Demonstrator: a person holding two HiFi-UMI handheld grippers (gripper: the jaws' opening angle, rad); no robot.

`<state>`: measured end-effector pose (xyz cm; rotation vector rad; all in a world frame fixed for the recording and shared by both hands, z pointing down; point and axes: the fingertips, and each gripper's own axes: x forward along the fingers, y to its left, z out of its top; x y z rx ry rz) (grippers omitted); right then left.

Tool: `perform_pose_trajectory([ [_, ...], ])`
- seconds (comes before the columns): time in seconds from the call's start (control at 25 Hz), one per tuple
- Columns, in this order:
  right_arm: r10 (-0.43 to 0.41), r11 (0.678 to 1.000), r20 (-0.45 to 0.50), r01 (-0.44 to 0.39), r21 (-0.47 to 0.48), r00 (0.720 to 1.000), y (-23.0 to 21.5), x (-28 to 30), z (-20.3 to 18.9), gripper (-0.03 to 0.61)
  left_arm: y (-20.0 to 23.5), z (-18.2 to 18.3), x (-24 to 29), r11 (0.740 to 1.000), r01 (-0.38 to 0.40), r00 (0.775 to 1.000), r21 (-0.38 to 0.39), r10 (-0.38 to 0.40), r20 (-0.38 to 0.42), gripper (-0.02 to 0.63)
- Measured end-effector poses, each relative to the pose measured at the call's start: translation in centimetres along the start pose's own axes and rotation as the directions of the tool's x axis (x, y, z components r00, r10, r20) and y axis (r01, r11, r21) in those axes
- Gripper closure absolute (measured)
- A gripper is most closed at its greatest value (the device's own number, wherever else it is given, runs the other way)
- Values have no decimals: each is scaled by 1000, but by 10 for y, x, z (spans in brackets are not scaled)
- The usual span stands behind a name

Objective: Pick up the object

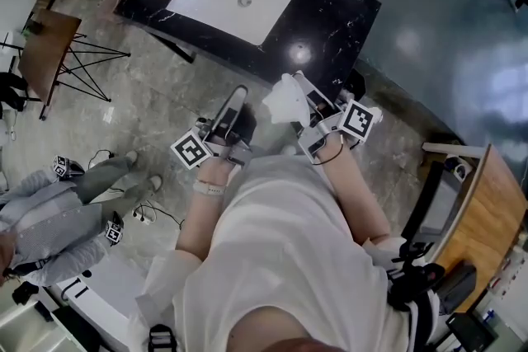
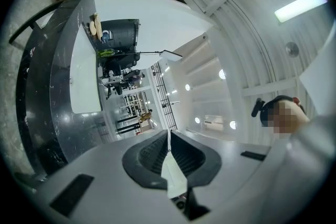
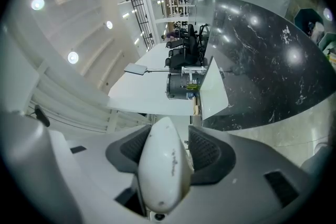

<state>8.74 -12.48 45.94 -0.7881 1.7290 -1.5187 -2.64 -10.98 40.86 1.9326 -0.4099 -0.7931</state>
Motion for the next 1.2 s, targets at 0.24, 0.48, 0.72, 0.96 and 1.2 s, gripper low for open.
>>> perform_pose_trajectory([
  [0.24,7,1000,-4,-7,-15,1000,3,1,-1,347,-2,1,0,1000,0,1000,0,0,-3,606],
  [0.48,20,1000,-8,-20,3,1000,5,4,-4,348,-2,2,0,1000,-3,1000,0,3,-4,606],
  [0.72,15,1000,-6,-15,7,1000,2,2,-3,348,0,1,0,1000,-7,1000,-5,7,-8,606],
  [0.96,17,1000,0,-17,14,1000,1,2,-2,348,2,-1,1,1000,-11,1000,-8,11,-13,606],
  [1.2,18,999,5,-18,26,1000,-1,-2,0,348,1,-4,1,1000,-7,1000,-6,7,-14,606],
])
